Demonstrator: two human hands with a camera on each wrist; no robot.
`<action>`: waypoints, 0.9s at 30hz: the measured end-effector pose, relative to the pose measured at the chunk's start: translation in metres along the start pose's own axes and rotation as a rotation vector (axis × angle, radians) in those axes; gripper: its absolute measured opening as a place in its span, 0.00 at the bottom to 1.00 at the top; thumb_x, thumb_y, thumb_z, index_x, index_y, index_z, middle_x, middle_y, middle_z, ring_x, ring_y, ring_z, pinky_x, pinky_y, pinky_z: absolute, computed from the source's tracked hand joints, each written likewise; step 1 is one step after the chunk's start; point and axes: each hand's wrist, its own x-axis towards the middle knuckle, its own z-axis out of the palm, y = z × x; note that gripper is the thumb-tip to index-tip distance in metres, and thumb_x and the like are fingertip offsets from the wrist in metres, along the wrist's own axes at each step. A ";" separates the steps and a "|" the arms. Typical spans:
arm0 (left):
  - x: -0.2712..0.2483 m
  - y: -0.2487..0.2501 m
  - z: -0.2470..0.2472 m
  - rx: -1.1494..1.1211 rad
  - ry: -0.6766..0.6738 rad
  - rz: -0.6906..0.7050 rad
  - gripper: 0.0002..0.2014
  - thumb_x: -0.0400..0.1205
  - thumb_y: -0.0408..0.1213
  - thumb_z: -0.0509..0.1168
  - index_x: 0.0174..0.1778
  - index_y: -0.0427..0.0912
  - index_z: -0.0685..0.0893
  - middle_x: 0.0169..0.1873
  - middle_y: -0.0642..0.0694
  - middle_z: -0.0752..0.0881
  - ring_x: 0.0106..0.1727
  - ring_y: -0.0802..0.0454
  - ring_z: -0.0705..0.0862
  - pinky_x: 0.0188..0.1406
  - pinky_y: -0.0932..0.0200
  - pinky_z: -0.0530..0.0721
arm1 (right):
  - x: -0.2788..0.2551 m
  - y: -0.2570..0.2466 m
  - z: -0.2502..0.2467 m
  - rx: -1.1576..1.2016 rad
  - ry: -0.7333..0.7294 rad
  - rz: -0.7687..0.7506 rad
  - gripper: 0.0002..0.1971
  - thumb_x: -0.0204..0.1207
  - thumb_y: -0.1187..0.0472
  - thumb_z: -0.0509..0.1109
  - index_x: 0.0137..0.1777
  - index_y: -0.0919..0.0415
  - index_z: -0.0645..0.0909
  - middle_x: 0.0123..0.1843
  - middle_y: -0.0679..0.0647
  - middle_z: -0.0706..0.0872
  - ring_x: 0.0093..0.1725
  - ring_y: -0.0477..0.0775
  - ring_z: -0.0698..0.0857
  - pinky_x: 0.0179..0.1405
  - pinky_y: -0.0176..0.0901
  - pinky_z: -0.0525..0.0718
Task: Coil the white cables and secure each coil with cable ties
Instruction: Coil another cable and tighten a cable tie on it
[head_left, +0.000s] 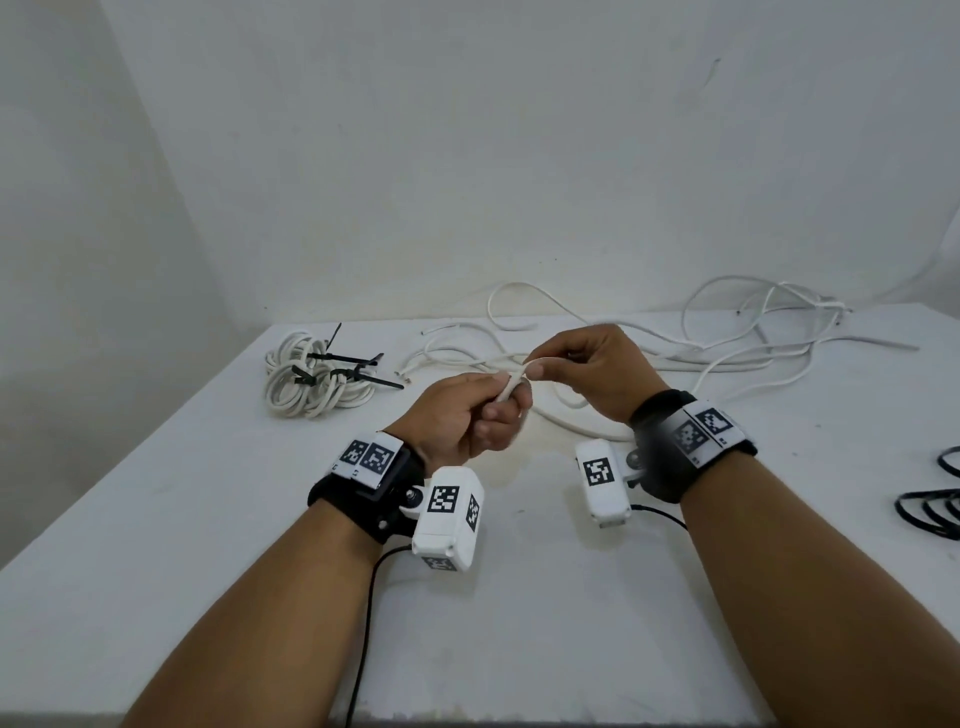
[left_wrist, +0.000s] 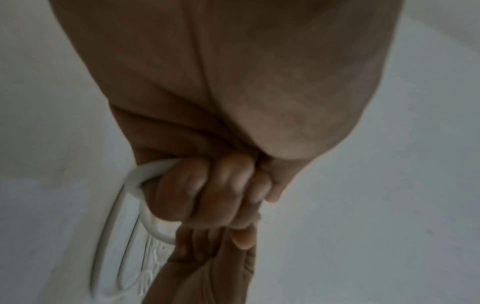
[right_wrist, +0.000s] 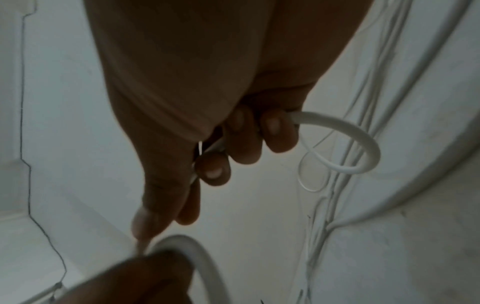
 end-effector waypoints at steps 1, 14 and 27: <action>-0.001 0.001 0.001 -0.018 0.005 -0.006 0.16 0.86 0.39 0.52 0.40 0.35 0.78 0.20 0.53 0.64 0.18 0.60 0.62 0.21 0.67 0.62 | -0.001 0.001 0.002 -0.002 0.010 -0.002 0.04 0.73 0.69 0.78 0.45 0.61 0.89 0.24 0.36 0.85 0.26 0.34 0.81 0.30 0.21 0.73; 0.001 0.016 0.027 -0.185 0.101 0.151 0.18 0.90 0.38 0.48 0.43 0.33 0.79 0.19 0.54 0.66 0.17 0.61 0.63 0.18 0.68 0.64 | -0.002 0.013 0.010 -0.040 -0.048 0.128 0.25 0.87 0.50 0.62 0.38 0.75 0.76 0.22 0.43 0.68 0.24 0.49 0.61 0.26 0.42 0.61; 0.026 0.003 0.006 -0.439 0.418 0.409 0.09 0.87 0.27 0.57 0.52 0.28 0.82 0.32 0.44 0.88 0.33 0.54 0.88 0.35 0.64 0.87 | -0.005 0.009 0.023 -0.472 -0.357 0.238 0.23 0.86 0.45 0.59 0.45 0.66 0.81 0.32 0.52 0.82 0.30 0.49 0.79 0.38 0.45 0.77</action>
